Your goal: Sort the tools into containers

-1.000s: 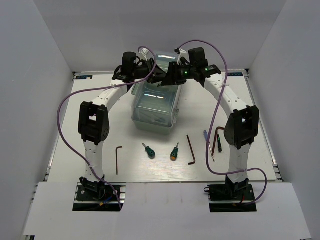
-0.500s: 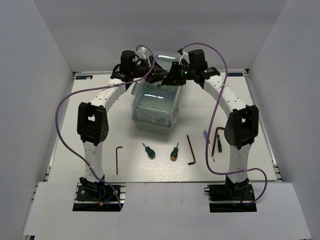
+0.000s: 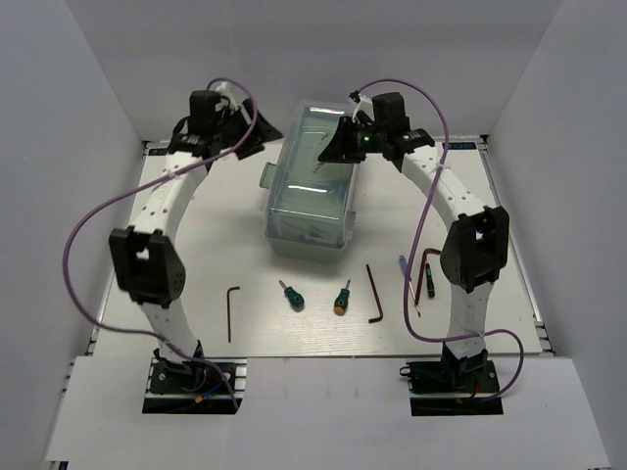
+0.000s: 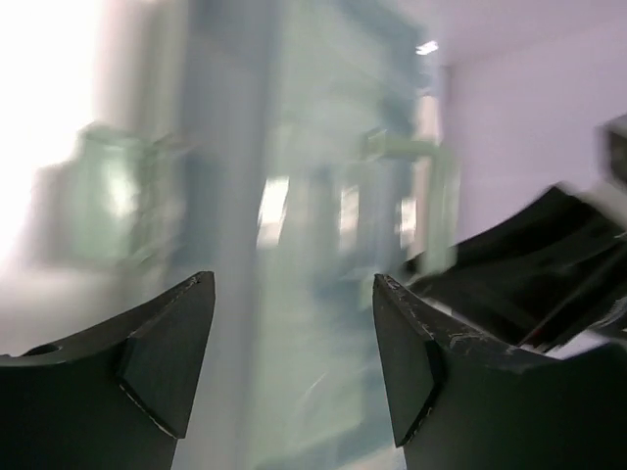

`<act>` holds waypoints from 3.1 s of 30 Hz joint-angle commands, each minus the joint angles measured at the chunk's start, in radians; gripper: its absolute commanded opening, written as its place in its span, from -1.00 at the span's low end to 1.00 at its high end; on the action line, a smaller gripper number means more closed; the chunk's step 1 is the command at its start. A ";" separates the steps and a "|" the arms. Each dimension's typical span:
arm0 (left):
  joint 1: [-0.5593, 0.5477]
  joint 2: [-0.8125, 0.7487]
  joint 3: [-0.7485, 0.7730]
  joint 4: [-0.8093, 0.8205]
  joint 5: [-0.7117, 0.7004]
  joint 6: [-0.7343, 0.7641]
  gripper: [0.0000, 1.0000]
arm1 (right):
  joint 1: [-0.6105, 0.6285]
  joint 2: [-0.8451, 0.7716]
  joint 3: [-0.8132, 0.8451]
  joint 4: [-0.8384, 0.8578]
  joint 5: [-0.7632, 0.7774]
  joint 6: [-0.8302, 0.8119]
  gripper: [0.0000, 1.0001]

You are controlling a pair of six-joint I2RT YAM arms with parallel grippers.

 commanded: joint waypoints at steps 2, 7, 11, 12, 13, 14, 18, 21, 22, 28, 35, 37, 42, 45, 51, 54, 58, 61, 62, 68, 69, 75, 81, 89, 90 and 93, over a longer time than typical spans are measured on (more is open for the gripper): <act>0.041 -0.190 -0.227 -0.029 -0.164 0.045 0.51 | -0.056 -0.062 0.118 0.002 -0.065 -0.155 -1.00; 0.064 -0.193 -0.413 0.104 -0.098 -0.007 0.51 | -0.111 -0.106 0.166 -0.070 -0.161 -0.220 -1.00; 0.064 -0.118 -0.410 0.156 -0.049 -0.016 0.51 | -0.148 -0.139 0.112 -0.097 -0.166 -0.236 -1.00; 0.055 -0.071 -0.385 0.156 -0.038 -0.016 0.51 | -0.153 -0.142 0.106 -0.097 -0.168 -0.236 -1.00; 0.044 -0.046 -0.366 0.146 -0.038 -0.016 0.51 | -0.163 -0.146 0.090 -0.097 -0.178 -0.227 -1.00; 0.044 -0.022 -0.349 0.135 -0.029 -0.016 0.51 | -0.166 -0.154 0.089 -0.097 -0.184 -0.227 -1.00; 0.044 0.084 -0.317 0.168 0.031 -0.016 0.51 | -0.185 -0.166 0.072 -0.097 -0.224 -0.224 -1.00; 0.044 0.132 -0.338 0.302 0.113 -0.068 0.51 | -0.192 -0.171 0.053 -0.097 -0.244 -0.210 -1.00; 0.044 0.153 -0.353 0.351 0.174 -0.100 0.51 | -0.194 -0.174 0.048 -0.097 -0.252 -0.210 -1.00; 0.035 0.233 -0.323 0.457 0.258 -0.138 -0.17 | -0.214 -0.168 0.030 -0.090 -0.266 -0.197 -1.00; 0.056 0.224 -0.355 0.466 0.276 -0.148 -1.00 | -0.263 -0.165 0.108 -0.174 -0.025 -0.317 -1.00; 0.075 0.224 -0.355 0.453 0.252 -0.148 -1.00 | -0.295 -0.157 0.126 -0.191 0.116 -0.359 -1.00; 0.131 0.203 -0.312 0.413 0.221 -0.148 -1.00 | -0.386 -0.146 0.123 -0.221 0.211 -0.427 -1.00; 0.165 0.203 -0.286 0.379 0.210 -0.148 -1.00 | -0.441 -0.145 0.088 -0.231 0.196 -0.430 -1.00; 0.220 0.203 -0.277 0.361 0.210 -0.148 -1.00 | -0.475 -0.114 0.002 -0.248 0.109 -0.496 -1.00; 0.231 0.203 -0.265 0.347 0.220 -0.139 -1.00 | -0.481 -0.091 -0.010 -0.245 0.052 -0.496 -1.00; 0.240 0.212 -0.263 0.336 0.238 -0.130 -0.82 | -0.479 -0.051 -0.009 -0.238 0.015 -0.491 -1.00; 0.259 0.200 -0.272 0.345 0.258 -0.130 -0.26 | -0.481 -0.025 -0.004 -0.234 -0.035 -0.500 -0.43; 0.259 0.190 -0.272 0.336 0.258 -0.130 -0.18 | -0.484 -0.010 0.000 -0.232 -0.039 -0.503 -0.30; 0.277 0.172 -0.263 0.318 0.278 -0.119 0.17 | -0.495 0.004 0.003 -0.223 -0.062 -0.508 0.08; 0.286 0.160 -0.263 0.317 0.278 -0.119 0.17 | -0.499 0.007 0.006 -0.228 -0.063 -0.514 0.08; 0.297 0.126 -0.263 0.288 0.287 -0.092 0.21 | -0.521 0.007 0.016 -0.241 -0.025 -0.548 0.21; 0.297 0.060 -0.263 0.210 0.286 0.005 0.21 | -0.539 -0.004 0.006 -0.278 0.035 -0.612 0.24; 0.240 -0.093 -0.320 0.052 0.235 0.203 0.10 | -0.584 -0.096 -0.113 -0.303 0.099 -0.649 0.24; 0.240 -0.110 -0.340 0.052 0.235 0.214 -0.07 | -0.588 -0.105 -0.128 -0.306 0.104 -0.649 0.24; 0.217 -0.159 -0.349 0.034 0.226 0.257 -0.39 | -0.604 -0.155 -0.174 -0.314 0.113 -0.663 0.24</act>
